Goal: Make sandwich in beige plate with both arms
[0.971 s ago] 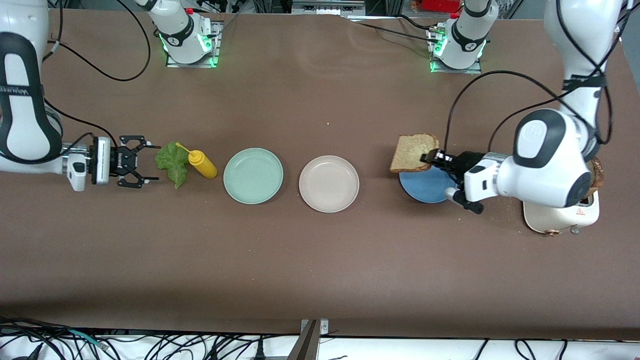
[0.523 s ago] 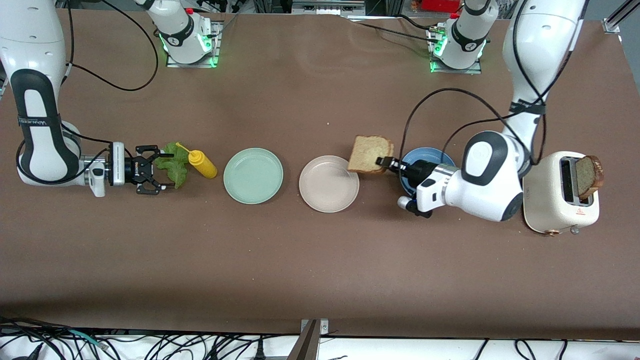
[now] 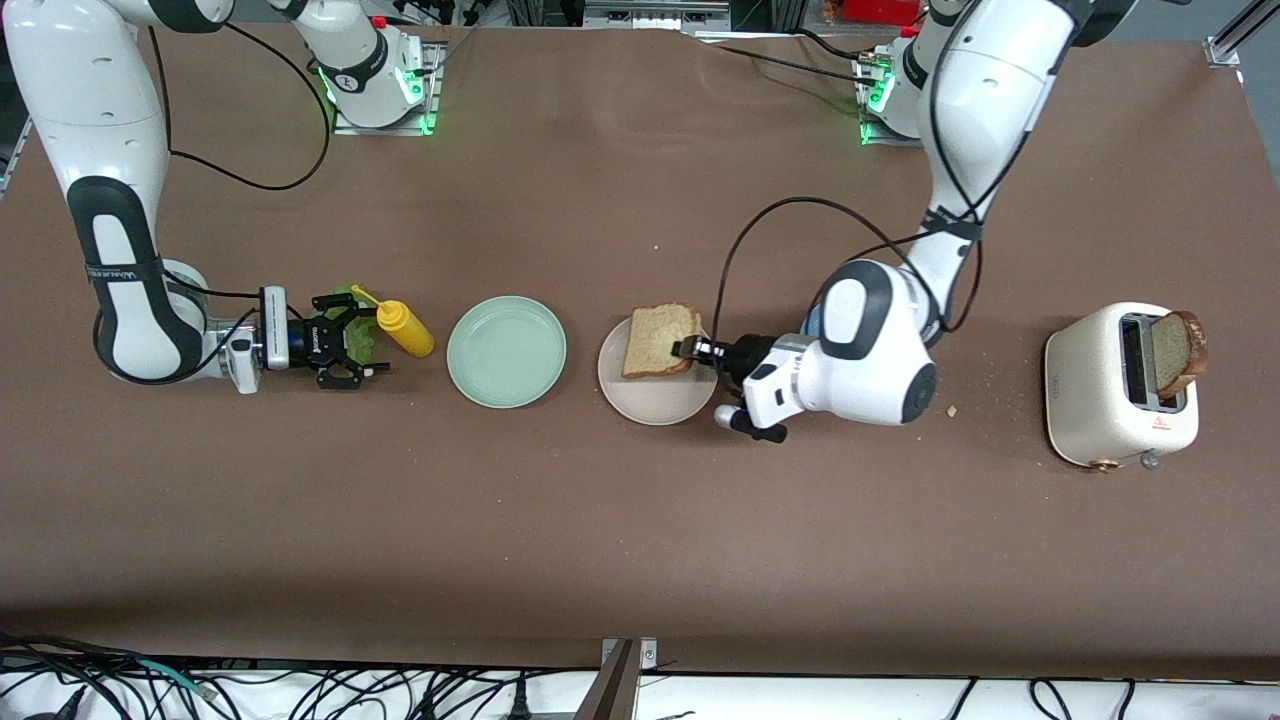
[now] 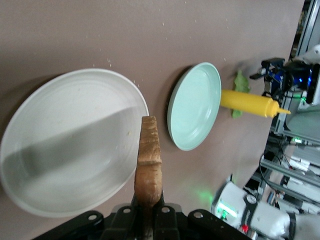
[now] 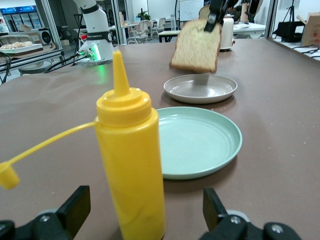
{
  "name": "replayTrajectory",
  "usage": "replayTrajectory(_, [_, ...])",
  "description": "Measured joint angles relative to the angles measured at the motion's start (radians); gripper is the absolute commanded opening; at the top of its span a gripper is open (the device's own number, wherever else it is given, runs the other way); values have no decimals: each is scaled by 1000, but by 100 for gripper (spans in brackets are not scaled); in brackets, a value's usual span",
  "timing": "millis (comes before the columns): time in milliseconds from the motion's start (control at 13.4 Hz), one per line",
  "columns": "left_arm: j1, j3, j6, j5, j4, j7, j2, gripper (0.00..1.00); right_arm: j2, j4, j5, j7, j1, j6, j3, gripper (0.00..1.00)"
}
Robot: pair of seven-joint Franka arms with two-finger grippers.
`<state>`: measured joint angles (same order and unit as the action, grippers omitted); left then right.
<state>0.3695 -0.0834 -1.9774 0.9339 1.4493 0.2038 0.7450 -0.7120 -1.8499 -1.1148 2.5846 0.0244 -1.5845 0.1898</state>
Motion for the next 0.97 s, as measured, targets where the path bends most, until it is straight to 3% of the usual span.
replayTrajectory(299, [14, 4, -33, 2, -3, -2, 34, 0, -10, -4, -17, 1, -2, 7, -33, 99])
replayTrajectory(374, [14, 5, -36, 2, -4, -2, 38, 0, -17, -7, -19, 1, -2, 9, -34, 86])
replayTrajectory(523, [13, 6, -41, 2, -4, -2, 43, 42, -28, -8, -25, 1, 0, 18, -34, 34])
replayTrajectory(598, [13, 6, -41, 2, -4, -2, 45, 53, -31, -8, -27, 1, 0, 24, -34, 11])
replayTrajectory(672, [13, 6, -41, 2, -4, -2, 47, 61, -31, -8, -28, 1, 2, 29, -33, 0])
replayTrajectory(971, [13, 8, -42, 2, -4, -2, 52, 67, -31, -8, -32, 1, 6, 36, -32, 0])
